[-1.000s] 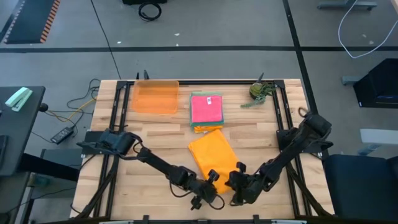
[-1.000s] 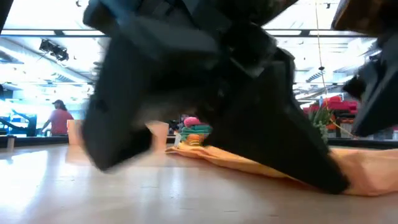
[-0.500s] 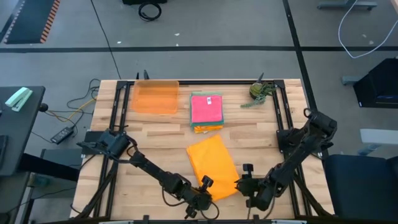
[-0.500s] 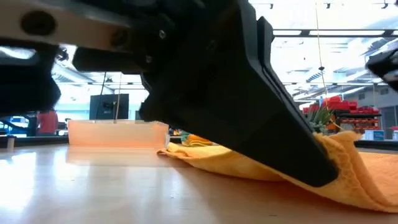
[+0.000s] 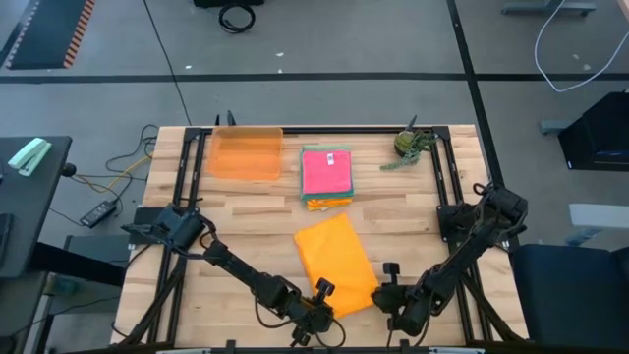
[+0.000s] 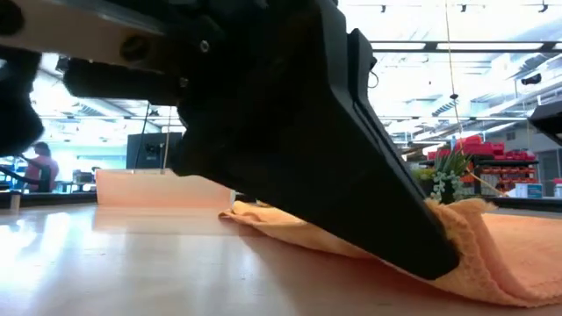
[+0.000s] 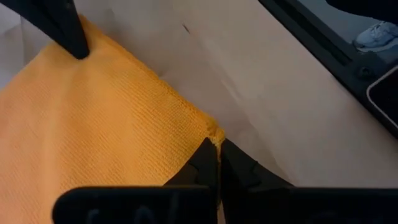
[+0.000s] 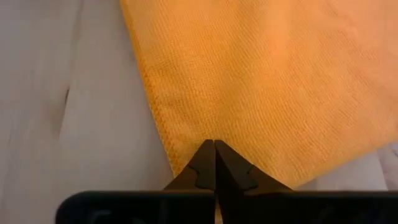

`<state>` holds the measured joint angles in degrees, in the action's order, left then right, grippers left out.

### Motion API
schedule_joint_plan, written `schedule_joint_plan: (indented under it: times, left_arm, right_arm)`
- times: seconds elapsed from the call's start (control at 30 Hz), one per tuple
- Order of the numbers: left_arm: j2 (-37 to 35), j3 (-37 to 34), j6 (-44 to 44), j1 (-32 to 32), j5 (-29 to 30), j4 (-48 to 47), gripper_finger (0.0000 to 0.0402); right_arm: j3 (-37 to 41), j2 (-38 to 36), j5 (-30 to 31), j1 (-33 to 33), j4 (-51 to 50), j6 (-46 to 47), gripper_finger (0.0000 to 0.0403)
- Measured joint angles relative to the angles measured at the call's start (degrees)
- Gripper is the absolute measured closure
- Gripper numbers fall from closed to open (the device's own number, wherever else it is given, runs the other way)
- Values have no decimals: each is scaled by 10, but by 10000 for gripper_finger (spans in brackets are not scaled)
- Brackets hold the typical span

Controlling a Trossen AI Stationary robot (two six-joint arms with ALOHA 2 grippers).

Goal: Fold microfiber towels
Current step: Fold the orange towel

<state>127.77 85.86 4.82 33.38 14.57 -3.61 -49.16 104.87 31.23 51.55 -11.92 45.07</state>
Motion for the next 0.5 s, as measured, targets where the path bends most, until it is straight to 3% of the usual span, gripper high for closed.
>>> schedule_joint_plan:
  times: [0.23, 0.5]
  left_arm:
    - [0, 0, -12, 5, 0, -1, 395]
    - [0, 0, -16, 7, 0, -2, 393]
  right_arm:
    - [1, -52, -5, 2, -5, -32, 398]
    - [14, -33, -37, 4, 6, -13, 399]
